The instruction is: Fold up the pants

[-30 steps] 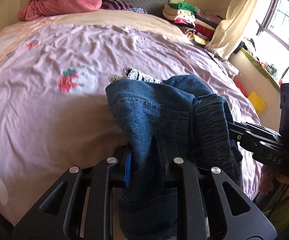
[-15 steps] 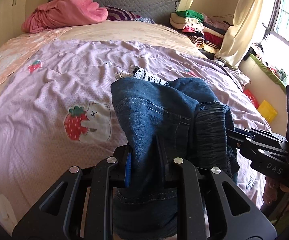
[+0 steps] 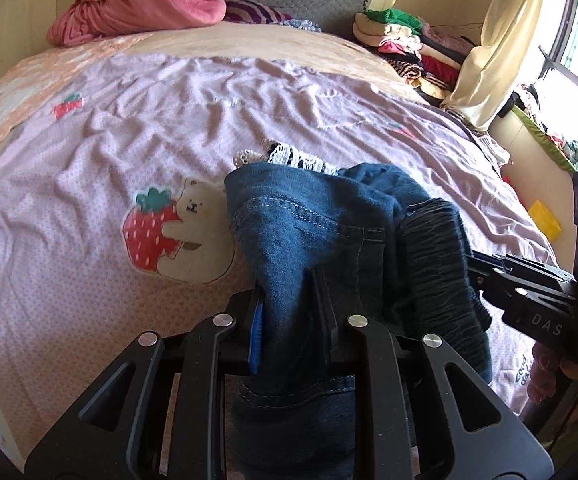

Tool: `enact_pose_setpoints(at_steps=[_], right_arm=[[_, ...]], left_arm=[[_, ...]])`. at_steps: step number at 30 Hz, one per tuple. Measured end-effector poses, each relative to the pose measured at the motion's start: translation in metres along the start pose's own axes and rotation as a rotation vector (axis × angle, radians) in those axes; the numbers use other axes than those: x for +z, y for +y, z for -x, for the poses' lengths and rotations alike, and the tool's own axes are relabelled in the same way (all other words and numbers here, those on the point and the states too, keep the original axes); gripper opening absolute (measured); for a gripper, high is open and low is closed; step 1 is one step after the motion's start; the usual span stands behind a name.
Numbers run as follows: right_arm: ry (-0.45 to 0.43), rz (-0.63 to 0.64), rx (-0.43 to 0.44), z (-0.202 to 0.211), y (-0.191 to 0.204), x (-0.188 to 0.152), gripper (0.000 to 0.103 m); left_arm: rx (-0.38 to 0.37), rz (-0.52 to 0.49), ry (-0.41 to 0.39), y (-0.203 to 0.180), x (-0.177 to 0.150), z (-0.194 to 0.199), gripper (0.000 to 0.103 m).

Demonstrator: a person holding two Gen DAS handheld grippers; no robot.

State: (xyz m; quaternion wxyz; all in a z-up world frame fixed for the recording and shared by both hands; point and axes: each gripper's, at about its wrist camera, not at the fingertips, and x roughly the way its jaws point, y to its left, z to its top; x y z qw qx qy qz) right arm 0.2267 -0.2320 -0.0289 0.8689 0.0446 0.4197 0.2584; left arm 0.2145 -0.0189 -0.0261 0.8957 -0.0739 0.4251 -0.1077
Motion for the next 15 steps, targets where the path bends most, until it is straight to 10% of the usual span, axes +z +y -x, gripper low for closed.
enact_pose_setpoints(at_steps=[15], right_arm=[[0.037,-0.058,-0.087,-0.006,-0.02,-0.017,0.051]], left_arm=[[0.011,0.061,0.026,0.024,-0.016,-0.006,0.051]])
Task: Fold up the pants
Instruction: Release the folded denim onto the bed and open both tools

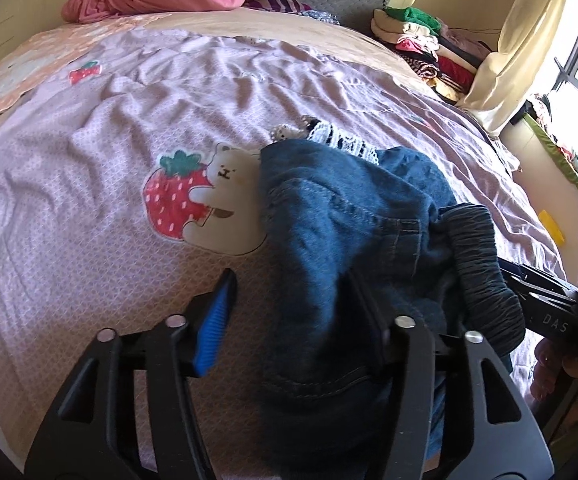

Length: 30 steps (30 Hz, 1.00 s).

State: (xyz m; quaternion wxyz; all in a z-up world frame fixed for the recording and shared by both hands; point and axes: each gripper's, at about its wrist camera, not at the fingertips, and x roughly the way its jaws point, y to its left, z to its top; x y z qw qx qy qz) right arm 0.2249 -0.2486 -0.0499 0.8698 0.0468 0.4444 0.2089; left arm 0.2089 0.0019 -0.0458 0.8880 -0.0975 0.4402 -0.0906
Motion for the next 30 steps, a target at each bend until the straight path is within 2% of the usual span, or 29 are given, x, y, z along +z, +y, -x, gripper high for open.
enact_pose_setpoints(at_steps=[11,13,15,18,21,23,30], right_arm=[[-0.025,-0.013,-0.047,0.023,-0.003,-0.013,0.063],[-0.039,-0.02,-0.056,0.031,-0.004,-0.014,0.067],[-0.061,-0.022,-0.058,0.042,-0.003,-0.017,0.077],[-0.092,-0.016,-0.055,0.06,0.001,-0.022,0.085],[-0.114,0.006,-0.063,0.076,0.008,-0.028,0.088],[-0.124,0.013,-0.068,0.084,0.011,-0.031,0.092],[-0.172,0.048,-0.085,0.117,0.033,-0.052,0.098]], left_arm=[[0.034,0.007,-0.014,0.007,-0.011,0.022,0.073],[0.037,0.008,-0.022,0.008,-0.013,0.028,0.077],[0.042,0.008,-0.03,0.008,-0.015,0.036,0.084],[0.042,0.001,-0.039,0.008,-0.019,0.046,0.089],[0.051,-0.003,-0.051,0.007,-0.023,0.057,0.093],[0.052,0.002,-0.054,0.007,-0.027,0.063,0.093],[0.06,-0.017,-0.086,-0.001,-0.048,0.091,0.093]])
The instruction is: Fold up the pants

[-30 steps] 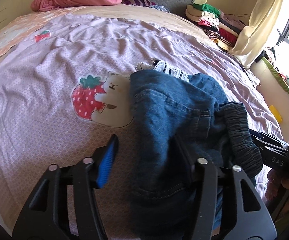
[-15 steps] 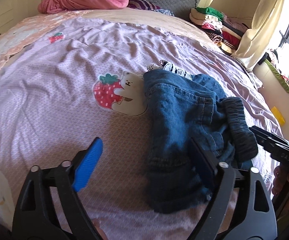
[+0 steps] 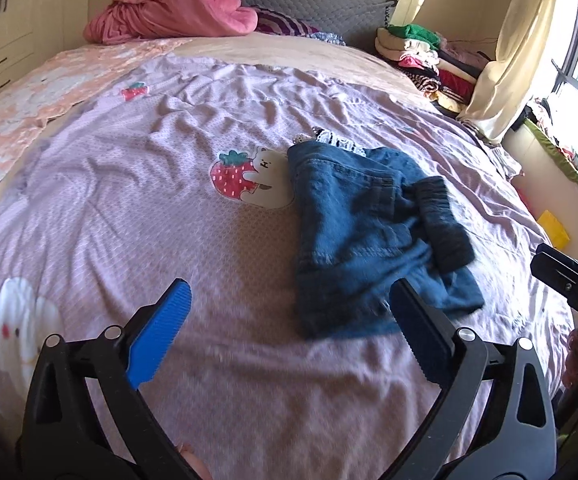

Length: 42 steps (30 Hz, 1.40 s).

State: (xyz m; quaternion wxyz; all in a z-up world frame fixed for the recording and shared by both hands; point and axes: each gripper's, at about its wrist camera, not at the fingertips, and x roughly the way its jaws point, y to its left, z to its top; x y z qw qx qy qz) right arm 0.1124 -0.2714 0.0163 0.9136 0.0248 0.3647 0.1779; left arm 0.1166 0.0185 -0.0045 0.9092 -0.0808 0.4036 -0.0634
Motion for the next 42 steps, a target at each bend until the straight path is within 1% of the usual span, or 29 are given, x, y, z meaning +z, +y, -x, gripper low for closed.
enact_pose_setpoints(at_steps=[6,12,18,22,32,35,42], right_arm=[[-0.027,0.025,-0.012,0.027,0.018,-0.019,0.098],[-0.033,0.039,-0.014,0.048,0.035,-0.046,0.098],[-0.02,0.01,-0.014,0.057,0.039,-0.067,0.098],[-0.003,-0.004,-0.027,0.061,0.041,-0.08,0.098],[-0.001,-0.02,-0.06,0.067,0.041,-0.104,0.098],[0.003,-0.005,-0.07,0.067,0.043,-0.109,0.098],[0.014,-0.027,-0.078,0.067,0.037,-0.112,0.098]], left_arm=[[0.011,-0.017,-0.019,-0.008,-0.022,0.027,0.093],[0.051,-0.041,-0.02,-0.012,-0.042,0.047,0.093],[0.067,-0.052,-0.024,-0.016,-0.061,0.064,0.093],[0.072,-0.061,-0.013,-0.019,-0.074,0.068,0.093],[0.07,-0.088,0.012,-0.029,-0.102,0.069,0.093],[0.07,-0.103,0.018,-0.033,-0.107,0.067,0.093],[0.084,-0.106,0.011,-0.035,-0.108,0.069,0.093]])
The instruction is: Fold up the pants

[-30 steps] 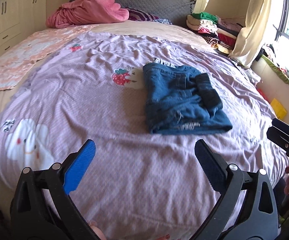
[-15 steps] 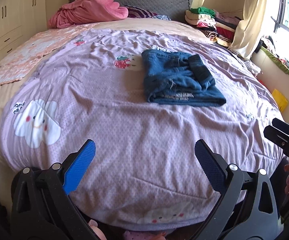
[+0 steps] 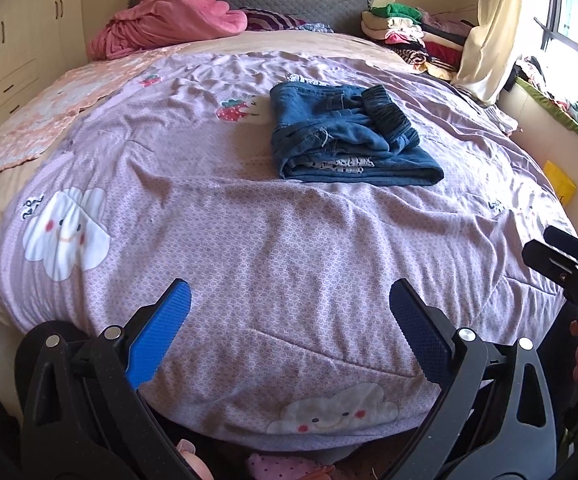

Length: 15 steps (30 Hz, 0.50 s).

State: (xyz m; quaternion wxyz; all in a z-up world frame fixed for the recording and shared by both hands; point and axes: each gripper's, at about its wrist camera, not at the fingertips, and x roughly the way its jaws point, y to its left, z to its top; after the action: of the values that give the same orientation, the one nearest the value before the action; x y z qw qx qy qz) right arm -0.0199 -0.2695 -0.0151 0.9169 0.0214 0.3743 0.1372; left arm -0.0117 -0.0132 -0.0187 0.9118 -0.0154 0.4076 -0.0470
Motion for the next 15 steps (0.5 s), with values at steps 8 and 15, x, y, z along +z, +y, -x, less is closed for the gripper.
enact_pose_setpoints(at_steps=[8,15], right_arm=[[-0.004,-0.005,-0.004,0.0024,0.0002,-0.0001,0.098],[-0.008,0.005,-0.007,0.0041,0.0054,0.0016,0.098]], left_arm=[[0.018,0.004,0.003,0.0015,0.0014,0.0002,0.093],[0.021,0.005,0.004,0.0016,0.0008,0.0002,0.093]])
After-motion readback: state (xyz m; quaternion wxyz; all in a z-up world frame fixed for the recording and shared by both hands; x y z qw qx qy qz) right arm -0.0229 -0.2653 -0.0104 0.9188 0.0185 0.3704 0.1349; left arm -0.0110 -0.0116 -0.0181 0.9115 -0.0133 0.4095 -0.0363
